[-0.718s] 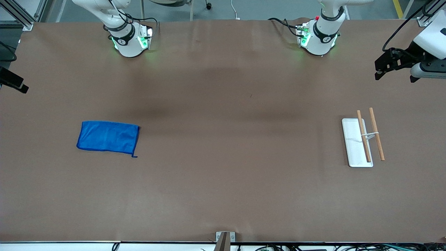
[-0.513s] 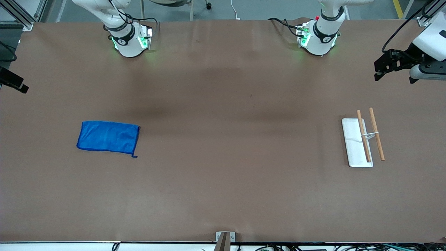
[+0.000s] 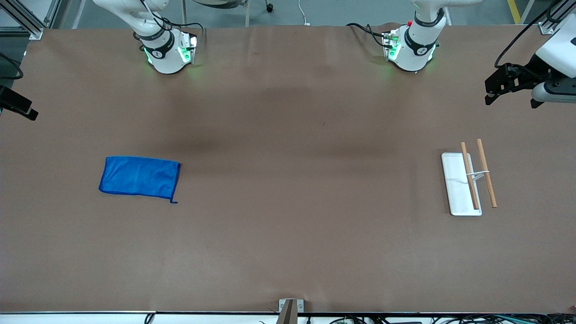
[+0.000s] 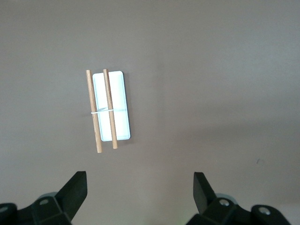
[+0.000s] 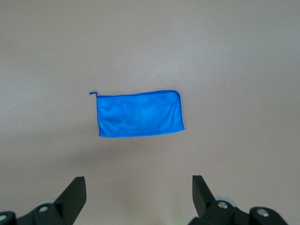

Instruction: Right arm passes towel to left arm to hang

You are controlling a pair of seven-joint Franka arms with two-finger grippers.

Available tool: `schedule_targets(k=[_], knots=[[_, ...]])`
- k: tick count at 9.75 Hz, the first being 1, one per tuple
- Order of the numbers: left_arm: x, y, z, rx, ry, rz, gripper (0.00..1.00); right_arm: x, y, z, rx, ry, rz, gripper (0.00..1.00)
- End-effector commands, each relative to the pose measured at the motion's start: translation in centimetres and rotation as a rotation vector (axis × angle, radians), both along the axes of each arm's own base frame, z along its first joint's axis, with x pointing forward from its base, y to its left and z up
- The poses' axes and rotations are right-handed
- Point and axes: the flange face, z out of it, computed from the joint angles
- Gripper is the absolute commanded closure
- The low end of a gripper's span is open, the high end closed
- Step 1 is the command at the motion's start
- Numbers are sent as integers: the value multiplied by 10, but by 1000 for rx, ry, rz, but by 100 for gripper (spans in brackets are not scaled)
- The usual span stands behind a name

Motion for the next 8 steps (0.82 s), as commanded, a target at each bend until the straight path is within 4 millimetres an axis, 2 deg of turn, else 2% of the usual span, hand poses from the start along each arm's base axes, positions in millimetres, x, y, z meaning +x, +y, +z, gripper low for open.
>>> schedule_targets(k=[1,4,8], knots=[[8,6,-14,-4,29,11,0,13,4,-69,-16,100,18,0],[8,4,-15,-5,28,109,0,21,5,-211,-19,58,44,0],[8,8,-15,0,28,97,0,13,-1,-375,-45,2,130,0]])
